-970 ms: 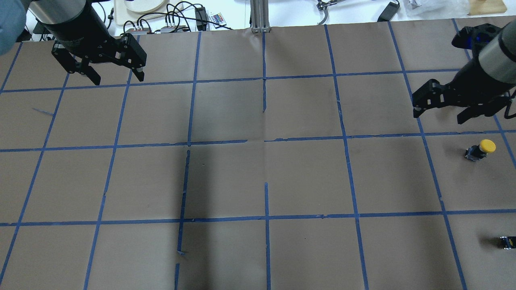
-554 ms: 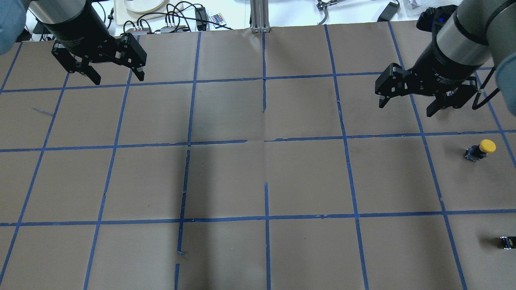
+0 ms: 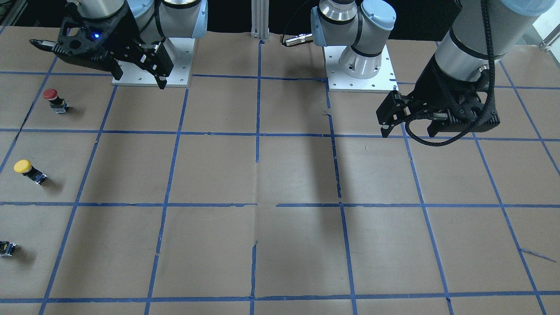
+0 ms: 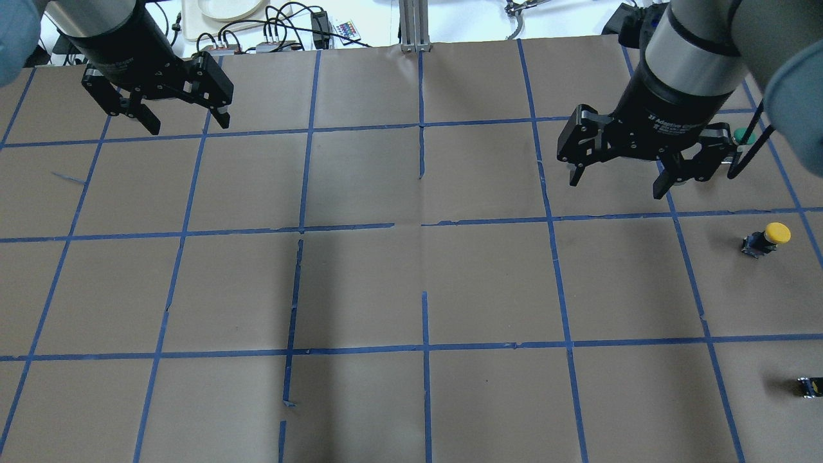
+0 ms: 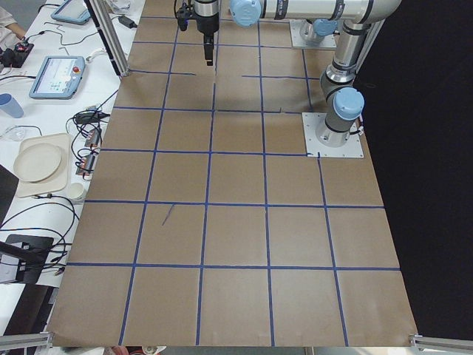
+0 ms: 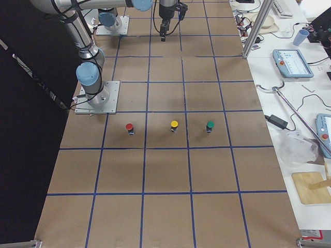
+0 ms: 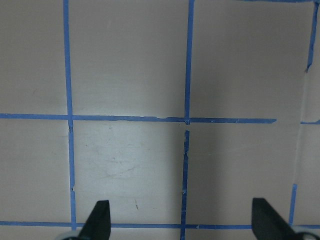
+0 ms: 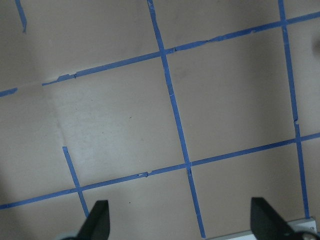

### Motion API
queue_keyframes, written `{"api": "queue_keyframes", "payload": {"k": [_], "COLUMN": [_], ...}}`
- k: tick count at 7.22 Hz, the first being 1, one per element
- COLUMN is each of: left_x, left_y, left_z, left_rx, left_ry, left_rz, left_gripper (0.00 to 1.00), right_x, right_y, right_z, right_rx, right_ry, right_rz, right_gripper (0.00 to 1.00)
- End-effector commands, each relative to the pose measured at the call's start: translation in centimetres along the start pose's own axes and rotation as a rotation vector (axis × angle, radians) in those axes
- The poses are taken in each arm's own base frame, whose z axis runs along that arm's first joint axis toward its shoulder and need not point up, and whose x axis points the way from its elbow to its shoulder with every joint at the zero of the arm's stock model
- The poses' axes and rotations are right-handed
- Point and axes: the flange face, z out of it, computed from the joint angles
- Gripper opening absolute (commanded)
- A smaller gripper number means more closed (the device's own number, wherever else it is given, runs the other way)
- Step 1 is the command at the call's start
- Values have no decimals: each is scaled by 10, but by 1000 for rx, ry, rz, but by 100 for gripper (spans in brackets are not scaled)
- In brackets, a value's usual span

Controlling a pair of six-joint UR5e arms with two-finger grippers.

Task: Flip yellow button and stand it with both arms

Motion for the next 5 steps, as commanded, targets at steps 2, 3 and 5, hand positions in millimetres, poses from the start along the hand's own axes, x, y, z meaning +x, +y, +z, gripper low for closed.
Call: {"api": "queue_keyframes", "payload": {"k": [2, 3, 5], "left_x": [-1, -1, -1], "left_y": [-1, -2, -1], "left_z": [-3, -4, -3], "left_rx": [9, 11, 6], "left_ry": [0, -2, -2], "left_rz": [0, 0, 0], "left_gripper": [100, 100, 100], "right_x": [7, 7, 14], "right_y": [12, 12, 6], "right_z": [1, -1, 0], "right_rx": [14, 17, 18], "right_ry": [17, 16, 16], "right_rz": [16, 18, -54], "right_gripper": [100, 100, 100]}}
